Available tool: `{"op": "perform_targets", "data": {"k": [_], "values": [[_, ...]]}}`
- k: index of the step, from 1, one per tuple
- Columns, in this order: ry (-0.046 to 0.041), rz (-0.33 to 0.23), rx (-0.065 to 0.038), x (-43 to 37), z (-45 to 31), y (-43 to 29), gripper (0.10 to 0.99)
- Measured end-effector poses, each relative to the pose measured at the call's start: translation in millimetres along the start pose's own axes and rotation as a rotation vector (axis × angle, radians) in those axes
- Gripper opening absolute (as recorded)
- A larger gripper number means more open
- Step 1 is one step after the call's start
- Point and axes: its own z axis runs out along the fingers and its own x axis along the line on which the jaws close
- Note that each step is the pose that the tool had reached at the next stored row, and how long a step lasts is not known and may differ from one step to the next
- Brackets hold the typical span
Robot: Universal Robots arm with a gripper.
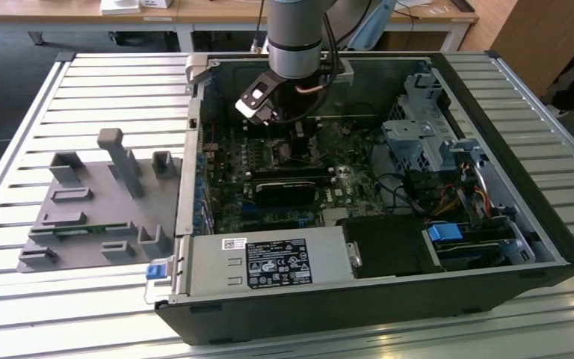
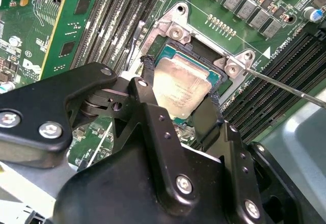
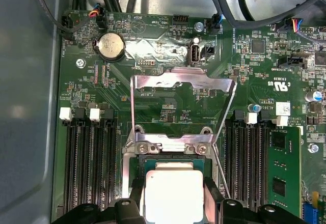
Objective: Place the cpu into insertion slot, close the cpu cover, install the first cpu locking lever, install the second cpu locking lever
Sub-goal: 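Place the cpu into insertion slot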
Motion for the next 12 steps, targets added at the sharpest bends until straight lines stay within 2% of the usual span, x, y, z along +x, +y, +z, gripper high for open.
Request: {"op": "perform_targets", "data": {"k": [4, 5, 12], "values": [[0.0009, 0.000, -0.001, 0.2, 0.4, 0.1, 0.553], [0.0006, 0.000, 0.000, 0.2, 0.3, 0.1, 0.616], [0.0013, 0.000, 0.000, 0.5, 0.2, 0.0, 0.616]]}}
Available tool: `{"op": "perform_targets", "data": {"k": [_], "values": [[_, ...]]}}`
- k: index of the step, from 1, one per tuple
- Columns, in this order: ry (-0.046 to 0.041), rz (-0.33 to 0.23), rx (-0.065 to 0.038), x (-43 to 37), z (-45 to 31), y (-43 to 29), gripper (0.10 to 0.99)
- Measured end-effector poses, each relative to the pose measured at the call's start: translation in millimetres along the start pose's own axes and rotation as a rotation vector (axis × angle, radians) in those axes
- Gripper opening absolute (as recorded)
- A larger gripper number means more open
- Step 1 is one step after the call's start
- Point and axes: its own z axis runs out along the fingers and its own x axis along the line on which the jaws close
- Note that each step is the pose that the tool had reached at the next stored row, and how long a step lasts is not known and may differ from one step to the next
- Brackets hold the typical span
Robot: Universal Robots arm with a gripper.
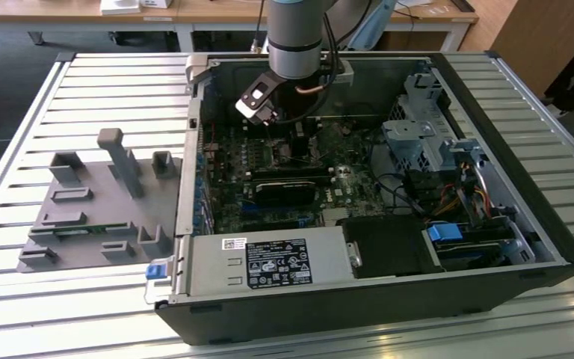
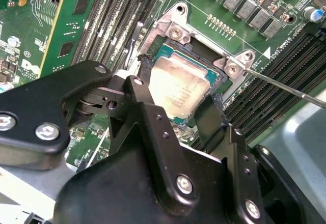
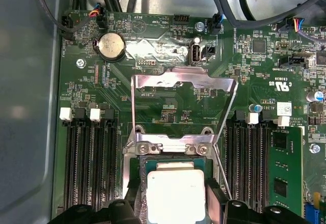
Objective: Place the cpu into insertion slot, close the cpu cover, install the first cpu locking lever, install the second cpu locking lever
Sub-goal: 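Place the cpu into insertion slot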
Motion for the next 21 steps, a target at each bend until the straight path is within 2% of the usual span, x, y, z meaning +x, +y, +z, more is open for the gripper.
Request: {"op": "perform_targets", "data": {"k": [8, 14, 21], "values": [[0.0036, 0.002, 0.000, 0.8, 0.6, 0.0, 0.616], [0.0113, 0.004, 0.000, 1.3, 1.0, 0.0, 0.616], [0.0114, 0.004, 0.000, 0.9, 0.0, 0.0, 0.616]]}}
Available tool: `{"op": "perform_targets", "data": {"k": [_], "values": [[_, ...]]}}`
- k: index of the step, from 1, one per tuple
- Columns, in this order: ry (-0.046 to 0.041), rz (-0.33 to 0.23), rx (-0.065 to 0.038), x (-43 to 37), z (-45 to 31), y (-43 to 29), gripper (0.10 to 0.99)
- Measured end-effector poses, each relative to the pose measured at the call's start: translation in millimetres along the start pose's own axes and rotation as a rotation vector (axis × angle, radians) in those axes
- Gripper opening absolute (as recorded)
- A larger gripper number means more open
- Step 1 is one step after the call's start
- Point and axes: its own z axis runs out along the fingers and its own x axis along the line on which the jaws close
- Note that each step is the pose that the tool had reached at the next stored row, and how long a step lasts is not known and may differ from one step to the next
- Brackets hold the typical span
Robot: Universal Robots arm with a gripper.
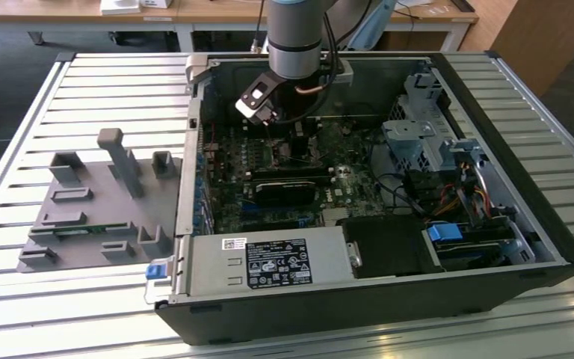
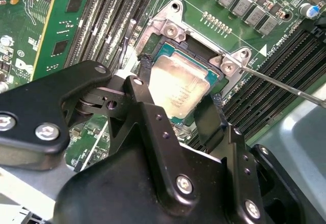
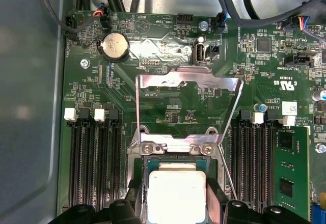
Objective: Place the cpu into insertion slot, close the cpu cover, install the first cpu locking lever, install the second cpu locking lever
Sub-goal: 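Place the cpu into insertion slot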
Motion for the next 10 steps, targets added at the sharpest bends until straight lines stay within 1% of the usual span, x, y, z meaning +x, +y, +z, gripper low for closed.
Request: {"op": "perform_targets", "data": {"k": [6, 10], "values": [[0.0000, 0.000, 0.000, -0.2, -0.5, 0.0, 0.616], [0.0001, 0.000, 0.000, -0.3, -3.5, 0.2, 0.616]]}}
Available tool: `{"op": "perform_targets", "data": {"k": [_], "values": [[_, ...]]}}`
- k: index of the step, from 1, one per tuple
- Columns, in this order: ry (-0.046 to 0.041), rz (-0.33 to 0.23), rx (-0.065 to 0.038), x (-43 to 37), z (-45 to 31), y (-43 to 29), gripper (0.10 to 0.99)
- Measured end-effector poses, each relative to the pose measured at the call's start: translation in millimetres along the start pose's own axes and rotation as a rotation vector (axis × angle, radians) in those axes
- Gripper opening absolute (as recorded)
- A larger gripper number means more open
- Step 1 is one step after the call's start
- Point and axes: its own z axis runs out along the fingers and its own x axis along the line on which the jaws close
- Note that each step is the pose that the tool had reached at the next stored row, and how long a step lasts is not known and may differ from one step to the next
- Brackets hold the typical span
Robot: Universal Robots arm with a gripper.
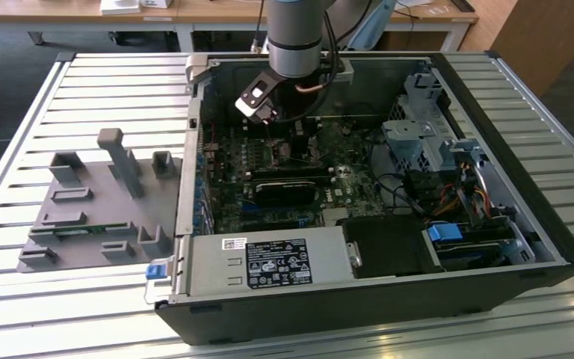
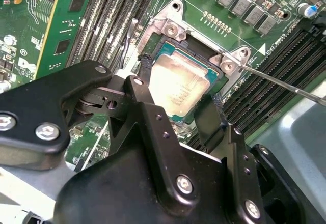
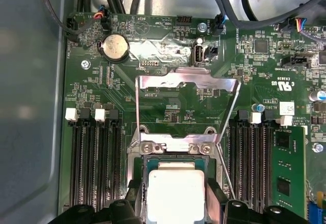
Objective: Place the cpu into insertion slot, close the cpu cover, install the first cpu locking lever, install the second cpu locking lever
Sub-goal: 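Place the cpu into insertion slot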
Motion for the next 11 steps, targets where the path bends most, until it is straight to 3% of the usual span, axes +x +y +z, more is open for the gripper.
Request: {"op": "perform_targets", "data": {"k": [5, 7, 8, 10, 11], "values": [[0.0011, 0.000, 0.000, -0.6, -8.2, 0.5, 0.600], [0.0016, 0.000, 0.001, -0.9, -11.0, 0.7, 0.478], [0.0018, 0.000, 0.001, -1.1, -11.9, 0.7, 0.478], [0.0019, 0.000, 0.001, -1.9, -12.8, 0.8, 0.361], [0.0019, 0.000, 0.001, -2.4, -12.9, 0.8, 0.361]]}}
